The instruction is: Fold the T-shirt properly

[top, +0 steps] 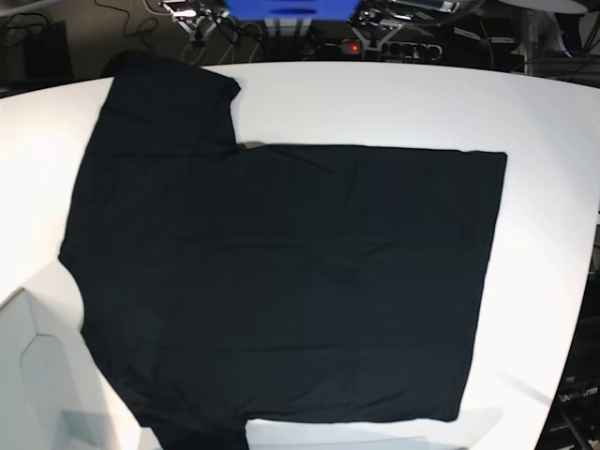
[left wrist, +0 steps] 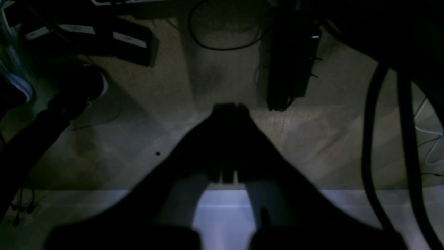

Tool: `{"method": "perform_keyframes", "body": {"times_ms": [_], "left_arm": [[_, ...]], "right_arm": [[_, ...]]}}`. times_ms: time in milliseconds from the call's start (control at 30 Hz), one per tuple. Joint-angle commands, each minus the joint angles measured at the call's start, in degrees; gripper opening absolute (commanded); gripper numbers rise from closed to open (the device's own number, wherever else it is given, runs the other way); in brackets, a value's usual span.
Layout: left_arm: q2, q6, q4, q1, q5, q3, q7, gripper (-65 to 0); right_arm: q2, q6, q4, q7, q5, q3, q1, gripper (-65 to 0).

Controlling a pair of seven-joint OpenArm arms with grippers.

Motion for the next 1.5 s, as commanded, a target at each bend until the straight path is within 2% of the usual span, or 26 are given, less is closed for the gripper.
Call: {"method": "perform_keyframes", "body": {"times_ms": [0,300,500,633,867,1233,1400,1467], "left_arm": [[0.1,0.4,-0.1,0.4,-0.1,-0.1,0.0,-65.0],[0.1,0.4,0.3,1.2,-0.2,-0.1,0.0,-65.0],[-0.1,0.4,10.4,6.6,-0.2,-0.1,0.5,-65.0],[-1.7,0.1,16.7,11.4,-0.2,-0.1,0.6,-65.0],[-7.0,0.0,36.2,24.8,-0.3,-0.1,0.5,-65.0],[-14.6,0.2,76.3,51.3,-0.3,-0.2,0.5,-65.0],[-16.3,0.3,89.1,59.3,-0.3,-0.5,0.5,-65.0],[-15.8,0.0,93.3,61.9,-0.9,-3.8,0.5,-65.0]], "right_arm": [[0.0,1.2,0.1,-0.2,0.2,-0.1,-0.3,-65.0],[-0.1,1.2,0.1,-0.2,0.2,0.0,-0.5,-65.0],[-0.2,1.2,0.2,0.1,0.2,0.0,-1.8,-65.0],[-0.2,1.3,3.2,0.1,0.2,-0.1,-4.7,-65.0],[0.2,1.3,28.5,-0.3,0.1,-0.3,-20.2,-65.0],[4.7,1.3,64.5,-0.4,0.1,-1.5,-44.1,-65.0],[5.9,1.3,80.3,-4.6,0.1,-1.3,-52.2,-65.0],[6.8,1.3,87.0,-6.6,0.1,-0.4,-55.2,-65.0]]}}
